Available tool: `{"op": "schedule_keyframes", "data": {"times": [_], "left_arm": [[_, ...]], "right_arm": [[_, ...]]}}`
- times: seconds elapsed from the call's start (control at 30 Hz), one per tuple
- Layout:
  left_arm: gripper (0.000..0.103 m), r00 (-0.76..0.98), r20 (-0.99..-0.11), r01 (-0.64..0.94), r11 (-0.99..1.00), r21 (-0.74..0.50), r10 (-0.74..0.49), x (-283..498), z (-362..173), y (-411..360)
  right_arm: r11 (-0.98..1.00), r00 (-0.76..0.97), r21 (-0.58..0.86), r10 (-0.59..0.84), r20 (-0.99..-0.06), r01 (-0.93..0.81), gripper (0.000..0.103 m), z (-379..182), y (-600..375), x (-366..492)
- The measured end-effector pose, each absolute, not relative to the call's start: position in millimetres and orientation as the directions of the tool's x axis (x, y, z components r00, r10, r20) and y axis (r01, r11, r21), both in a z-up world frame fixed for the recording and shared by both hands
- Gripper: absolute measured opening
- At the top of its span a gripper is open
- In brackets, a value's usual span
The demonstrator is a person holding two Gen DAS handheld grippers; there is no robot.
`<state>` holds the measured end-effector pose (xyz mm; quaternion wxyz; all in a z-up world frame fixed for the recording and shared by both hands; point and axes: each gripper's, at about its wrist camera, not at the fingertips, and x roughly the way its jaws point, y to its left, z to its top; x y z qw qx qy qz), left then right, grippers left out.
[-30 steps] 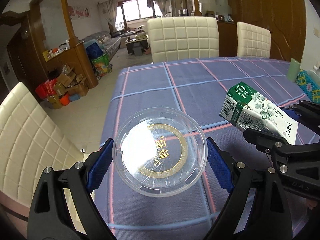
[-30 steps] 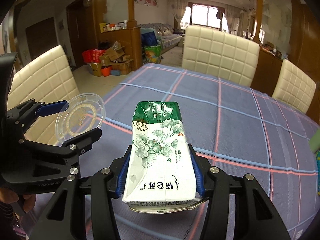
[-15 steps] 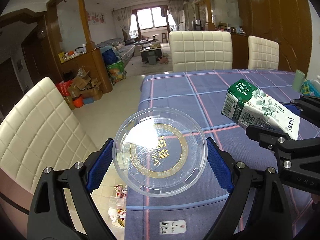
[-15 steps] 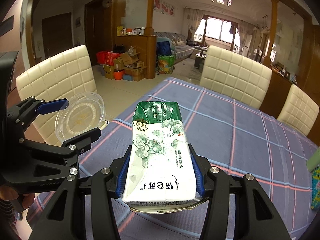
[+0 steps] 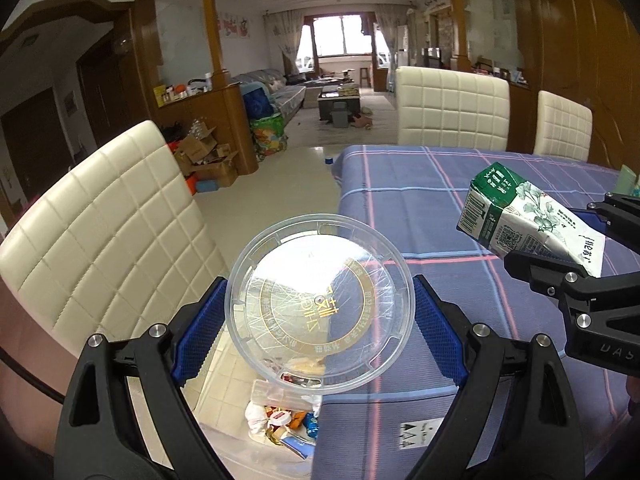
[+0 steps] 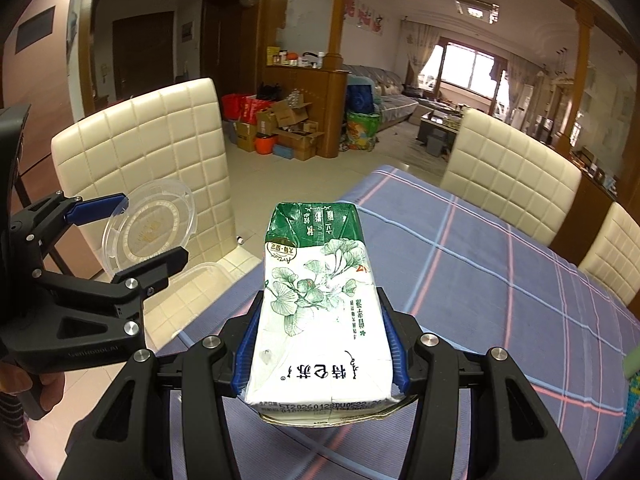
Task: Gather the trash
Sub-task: 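Carry the lid and tissue pack over the bin and open both tools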
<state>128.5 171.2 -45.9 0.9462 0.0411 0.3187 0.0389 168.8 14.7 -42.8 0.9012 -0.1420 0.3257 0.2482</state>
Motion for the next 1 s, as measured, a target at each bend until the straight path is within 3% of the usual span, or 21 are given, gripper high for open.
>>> {"op": "schedule_keyframes", "data": {"times": [1.0], "left_arm": [[0.088, 0.762, -0.620, -0.195, 0.979, 0.056, 0.187, 111.1, -61.0, 251.0]], "right_arm": [[0.757, 0.598, -0.100, 0.420, -0.683, -0.646, 0.050, -55.6, 96.7, 176.3]]}}
